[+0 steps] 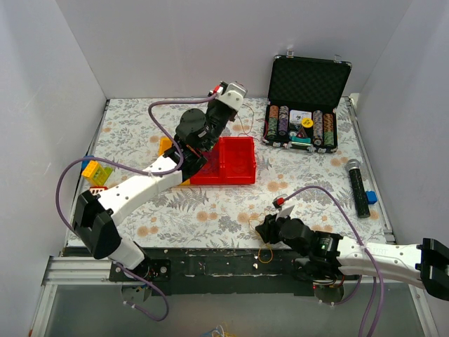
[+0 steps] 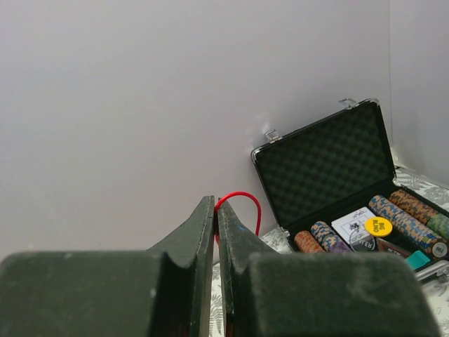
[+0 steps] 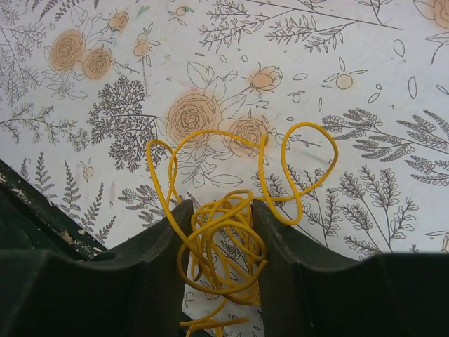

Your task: Untangle the cables

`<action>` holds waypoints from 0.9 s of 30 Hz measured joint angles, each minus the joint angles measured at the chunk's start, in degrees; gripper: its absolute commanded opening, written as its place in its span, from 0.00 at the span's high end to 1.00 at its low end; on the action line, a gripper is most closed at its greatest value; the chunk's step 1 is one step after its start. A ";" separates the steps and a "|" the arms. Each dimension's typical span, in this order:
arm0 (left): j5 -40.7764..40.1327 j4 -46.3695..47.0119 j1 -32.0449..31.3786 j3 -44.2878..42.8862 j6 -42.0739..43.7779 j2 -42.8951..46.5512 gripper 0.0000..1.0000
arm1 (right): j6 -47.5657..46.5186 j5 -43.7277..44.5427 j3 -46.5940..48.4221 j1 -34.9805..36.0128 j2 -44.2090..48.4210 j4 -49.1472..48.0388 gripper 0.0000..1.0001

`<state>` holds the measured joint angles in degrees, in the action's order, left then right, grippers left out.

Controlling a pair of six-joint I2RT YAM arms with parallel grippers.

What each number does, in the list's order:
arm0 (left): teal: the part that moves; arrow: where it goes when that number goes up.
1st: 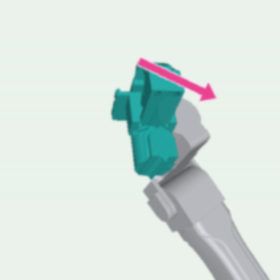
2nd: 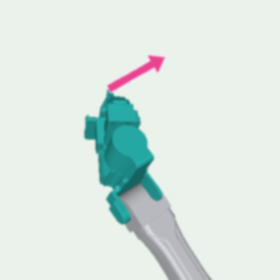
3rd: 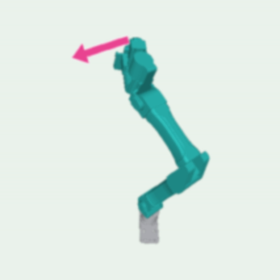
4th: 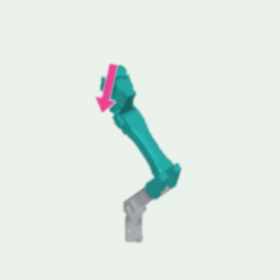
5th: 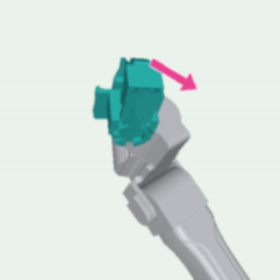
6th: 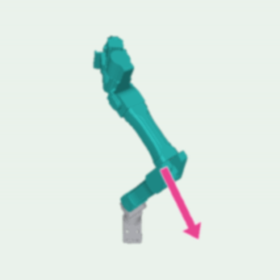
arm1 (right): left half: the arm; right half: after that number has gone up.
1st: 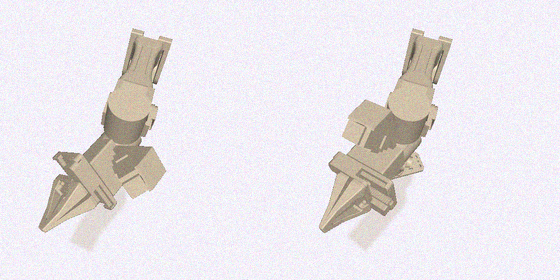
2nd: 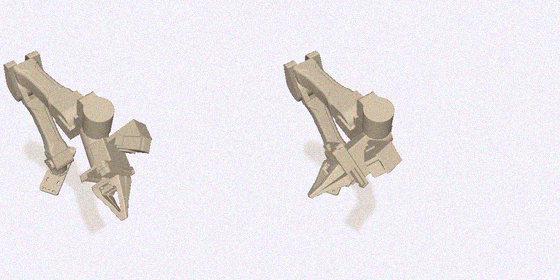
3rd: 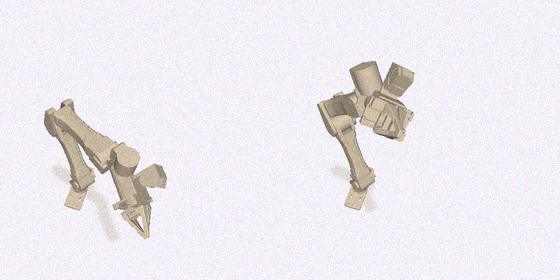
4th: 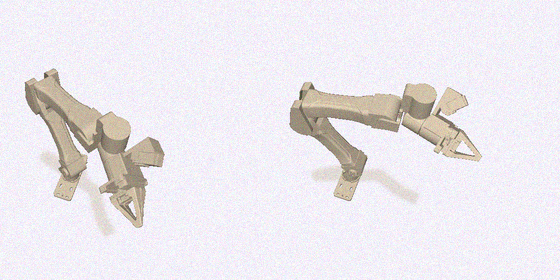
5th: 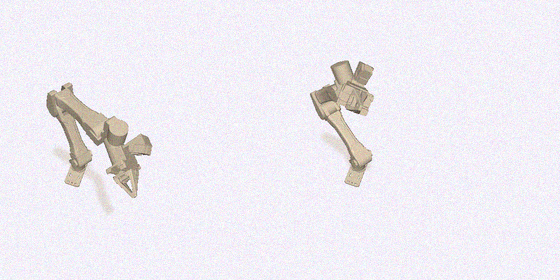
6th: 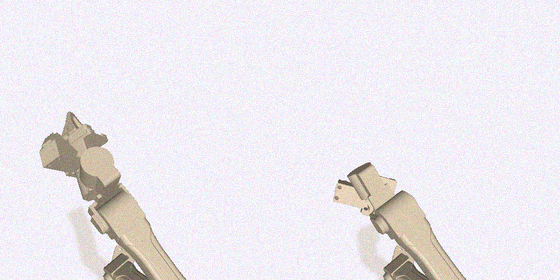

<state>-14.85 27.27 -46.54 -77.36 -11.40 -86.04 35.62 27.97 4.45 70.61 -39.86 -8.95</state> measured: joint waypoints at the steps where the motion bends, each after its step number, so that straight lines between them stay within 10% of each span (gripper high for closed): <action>1: 0.04 0.00 0.26 0.11 0.00 -0.28 1.00 | 0.00 0.00 0.00 0.00 0.02 0.00 0.54; 27: 2.23 1.60 2.56 7.15 0.37 -5.09 1.00 | 0.46 0.57 0.00 0.02 2.38 2.14 0.56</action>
<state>-12.62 28.86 -43.99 -70.22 -11.03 -91.13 36.07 28.53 4.45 70.63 -37.47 -6.81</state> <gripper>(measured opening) 0.027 0.446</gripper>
